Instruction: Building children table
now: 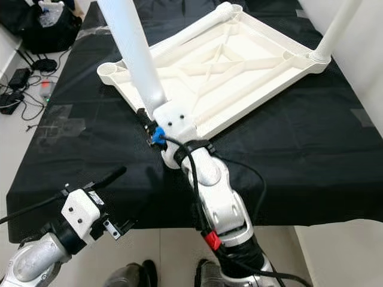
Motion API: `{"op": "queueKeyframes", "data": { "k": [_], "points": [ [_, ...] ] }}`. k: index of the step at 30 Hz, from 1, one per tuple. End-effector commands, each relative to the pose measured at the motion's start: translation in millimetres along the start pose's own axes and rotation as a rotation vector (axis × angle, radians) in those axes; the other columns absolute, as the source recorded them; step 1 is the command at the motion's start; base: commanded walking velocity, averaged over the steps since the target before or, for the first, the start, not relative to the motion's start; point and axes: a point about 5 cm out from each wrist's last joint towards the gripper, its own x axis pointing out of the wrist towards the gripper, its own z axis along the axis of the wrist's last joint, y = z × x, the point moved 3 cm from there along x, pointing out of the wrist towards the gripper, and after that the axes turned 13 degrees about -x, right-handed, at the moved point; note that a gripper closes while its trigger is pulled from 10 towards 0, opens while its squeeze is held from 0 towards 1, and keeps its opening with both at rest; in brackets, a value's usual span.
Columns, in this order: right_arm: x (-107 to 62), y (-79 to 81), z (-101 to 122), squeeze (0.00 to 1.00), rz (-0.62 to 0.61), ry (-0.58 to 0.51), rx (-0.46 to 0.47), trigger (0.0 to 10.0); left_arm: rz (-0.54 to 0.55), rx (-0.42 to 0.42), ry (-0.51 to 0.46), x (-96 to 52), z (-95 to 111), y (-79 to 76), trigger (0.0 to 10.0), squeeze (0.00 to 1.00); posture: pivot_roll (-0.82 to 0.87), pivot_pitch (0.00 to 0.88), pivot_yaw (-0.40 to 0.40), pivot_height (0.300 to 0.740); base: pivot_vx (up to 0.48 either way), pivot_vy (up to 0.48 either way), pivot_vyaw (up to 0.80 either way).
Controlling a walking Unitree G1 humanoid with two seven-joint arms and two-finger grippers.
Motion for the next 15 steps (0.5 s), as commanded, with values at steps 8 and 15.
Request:
{"op": "queueKeyframes", "data": {
  "k": [8,15],
  "points": [
    [-8.3,-13.0,12.2,0.0,0.554,-0.237,0.119,10.0,-0.017,-0.027,0.01,-4.6,-1.0,-11.5,10.0,0.0,0.03,0.277,0.012,0.74,0.0,0.0,0.0],
    [-9.9,-58.1,38.9,0.0,0.742,-0.379,-0.052,10.0,-0.044,-0.053,0.011,-10.7,5.1,-20.6,10.0,0.0,0.06,0.312,0.013,0.74,0.0,0.0,0.0]
  ]
}}
